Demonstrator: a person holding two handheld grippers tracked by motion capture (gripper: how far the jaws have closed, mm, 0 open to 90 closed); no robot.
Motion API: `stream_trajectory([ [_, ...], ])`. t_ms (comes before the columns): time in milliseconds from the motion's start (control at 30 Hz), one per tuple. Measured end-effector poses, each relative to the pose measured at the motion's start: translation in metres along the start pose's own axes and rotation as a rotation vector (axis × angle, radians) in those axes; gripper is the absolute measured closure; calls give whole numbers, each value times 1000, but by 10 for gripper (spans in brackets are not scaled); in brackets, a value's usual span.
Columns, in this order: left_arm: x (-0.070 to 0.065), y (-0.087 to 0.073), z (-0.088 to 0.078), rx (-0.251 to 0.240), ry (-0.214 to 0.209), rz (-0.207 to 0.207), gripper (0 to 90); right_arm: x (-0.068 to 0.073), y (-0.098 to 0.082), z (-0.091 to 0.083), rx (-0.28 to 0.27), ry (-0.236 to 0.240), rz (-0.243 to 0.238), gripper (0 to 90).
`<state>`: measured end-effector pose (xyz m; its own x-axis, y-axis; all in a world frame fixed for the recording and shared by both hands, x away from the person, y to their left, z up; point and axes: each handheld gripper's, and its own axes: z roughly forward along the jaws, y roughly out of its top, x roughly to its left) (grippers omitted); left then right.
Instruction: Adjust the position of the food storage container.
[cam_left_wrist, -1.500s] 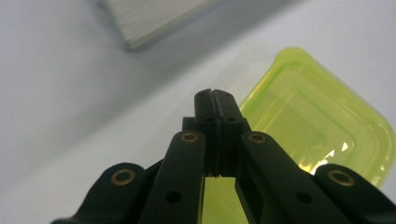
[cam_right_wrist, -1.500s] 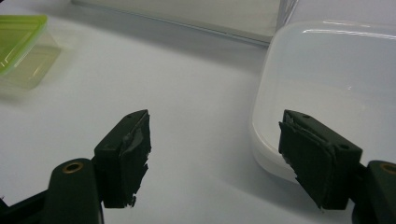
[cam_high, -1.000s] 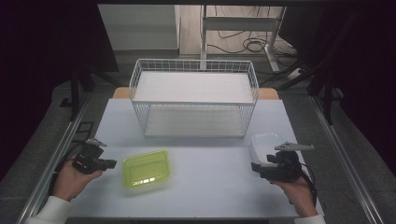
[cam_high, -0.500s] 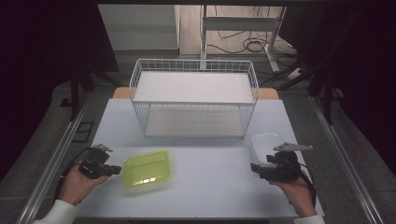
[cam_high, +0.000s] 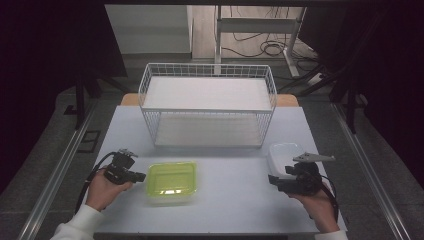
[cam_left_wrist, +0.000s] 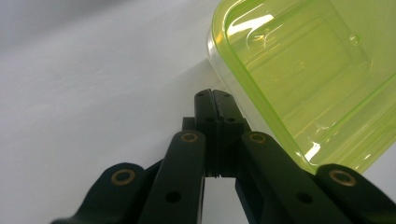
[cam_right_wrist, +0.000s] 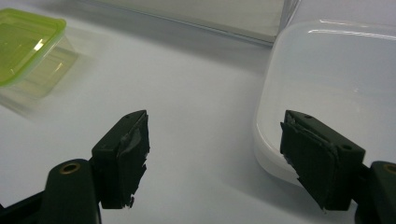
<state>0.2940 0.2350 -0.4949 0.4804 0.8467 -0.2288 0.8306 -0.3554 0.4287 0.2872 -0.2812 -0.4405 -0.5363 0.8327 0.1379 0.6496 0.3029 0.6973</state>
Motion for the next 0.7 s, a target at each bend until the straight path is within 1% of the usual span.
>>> stream_trajectory([
  [33,0,0,0,0,0,0,899,0,0,0,0,0,0,237],
  [100,-7,6,6,7,-13,10,899,-1,-1,0,3,-1,3,238],
  [133,-7,6,6,7,-13,10,899,-1,-1,0,3,-1,3,238],
  [200,-15,11,11,9,-28,28,899,0,0,-1,0,-1,2,237],
  [233,-15,11,11,9,-28,28,899,0,0,-1,0,-1,2,237],
  [267,-20,13,13,10,-40,34,899,0,0,-1,0,0,2,237],
  [300,-20,13,13,10,-40,34,899,0,0,-1,0,0,2,237],
  [333,-26,15,16,14,-46,44,899,0,0,-1,1,1,1,237],
  [400,-30,16,19,21,-53,53,899,0,-1,-1,2,2,0,238],
  [433,-30,16,19,21,-53,53,899,0,-1,-1,3,3,1,238],
  [467,-34,19,22,25,-59,61,900,0,-1,0,3,5,1,238],
  [567,-38,22,25,23,-62,61,899,1,0,0,4,5,0,238],
  [600,-41,24,28,13,-67,60,899,2,0,1,5,6,-7,238],
  [633,-41,24,28,13,-67,60,899,2,0,1,5,6,-7,238],
  [700,-45,26,32,10,-78,61,900,2,0,1,6,8,-8,238],
])
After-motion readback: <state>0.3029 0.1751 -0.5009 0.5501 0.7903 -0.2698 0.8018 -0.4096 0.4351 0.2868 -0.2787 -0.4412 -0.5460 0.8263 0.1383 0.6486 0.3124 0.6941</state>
